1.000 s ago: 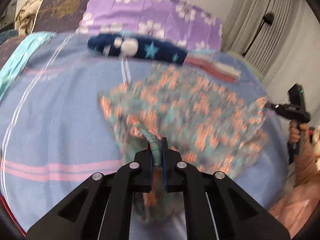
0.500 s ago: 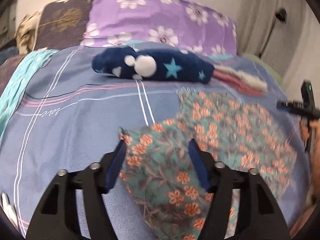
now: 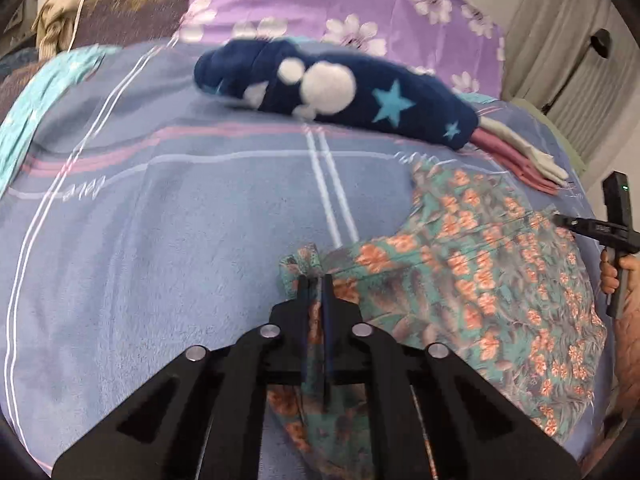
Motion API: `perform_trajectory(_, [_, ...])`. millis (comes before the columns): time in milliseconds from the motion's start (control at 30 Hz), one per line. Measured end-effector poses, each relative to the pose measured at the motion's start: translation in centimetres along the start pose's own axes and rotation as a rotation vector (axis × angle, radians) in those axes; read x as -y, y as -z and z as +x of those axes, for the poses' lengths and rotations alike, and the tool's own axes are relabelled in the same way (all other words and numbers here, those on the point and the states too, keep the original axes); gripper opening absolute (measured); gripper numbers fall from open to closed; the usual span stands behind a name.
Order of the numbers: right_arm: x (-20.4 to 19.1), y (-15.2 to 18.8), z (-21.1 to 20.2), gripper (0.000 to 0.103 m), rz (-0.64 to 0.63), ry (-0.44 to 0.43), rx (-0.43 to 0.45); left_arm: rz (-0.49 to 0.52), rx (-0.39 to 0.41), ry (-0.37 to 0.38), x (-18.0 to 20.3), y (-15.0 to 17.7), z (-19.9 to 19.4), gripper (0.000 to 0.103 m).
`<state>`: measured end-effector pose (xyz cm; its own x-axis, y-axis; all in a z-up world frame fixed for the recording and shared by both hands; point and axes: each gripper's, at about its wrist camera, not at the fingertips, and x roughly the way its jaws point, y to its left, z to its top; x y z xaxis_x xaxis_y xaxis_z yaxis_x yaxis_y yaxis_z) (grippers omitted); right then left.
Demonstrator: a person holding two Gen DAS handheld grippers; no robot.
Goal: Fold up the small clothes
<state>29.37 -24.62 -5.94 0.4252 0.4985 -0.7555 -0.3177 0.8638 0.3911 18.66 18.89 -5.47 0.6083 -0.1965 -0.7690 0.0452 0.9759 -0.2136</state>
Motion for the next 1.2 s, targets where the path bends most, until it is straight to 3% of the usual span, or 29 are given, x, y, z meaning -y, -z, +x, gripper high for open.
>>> perform_trajectory(267, [-2.1,-1.2,-7.4,0.005,-0.048,-0.001,0.260,0.116,0.206,-0.020,3.4,-2.1,-6.0,0.002])
perform_trajectory(400, [-1.2,-2.7,-4.8,0.006,-0.034,0.061,0.221,0.094,0.208,-0.089,2.6,-3.6,-3.8,0.003])
perform_trajectory(500, [0.5,-2.5,-1.5,0.025,0.005,0.108,0.132,0.073,0.132,-0.121,1.3,-3.4,0.0,0.003])
perform_trajectory(533, [0.8,-2.2,-0.8,0.037,0.026,0.123,0.112,0.062,0.104,-0.129,0.8,-3.1,0.9,0.003])
perform_trajectory(600, [1.6,-1.1,-0.6,0.037,0.061,0.127,0.095,0.040,0.083,-0.146,0.0,-2.1,1.8,0.004])
perform_trajectory(633, [1.8,-0.6,-0.9,0.038,0.066,0.123,0.092,0.029,0.088,-0.141,-0.2,-1.7,1.6,0.007])
perform_trajectory(767, [2.7,2.2,-4.4,0.043,0.078,0.111,0.123,-0.002,0.135,-0.113,-0.4,-0.3,-1.6,0.037])
perform_trajectory(867, [3.2,5.6,-8.3,0.043,0.090,0.092,0.194,0.001,0.174,-0.064,0.8,1.6,-4.6,0.041])
perform_trajectory(967, [3.3,9.3,-10.8,0.050,0.097,0.167,0.253,0.030,0.176,-0.045,2.9,3.3,-6.0,0.056])
perform_trajectory(1067, [3.8,11.9,-11.9,0.057,0.138,0.177,0.266,0.076,0.175,-0.030,5.6,5.0,-7.2,0.056])
perform_trajectory(1200, [3.6,15.0,-13.0,0.061,0.179,0.079,0.237,0.093,0.179,0.062,9.4,7.2,-8.7,0.057])
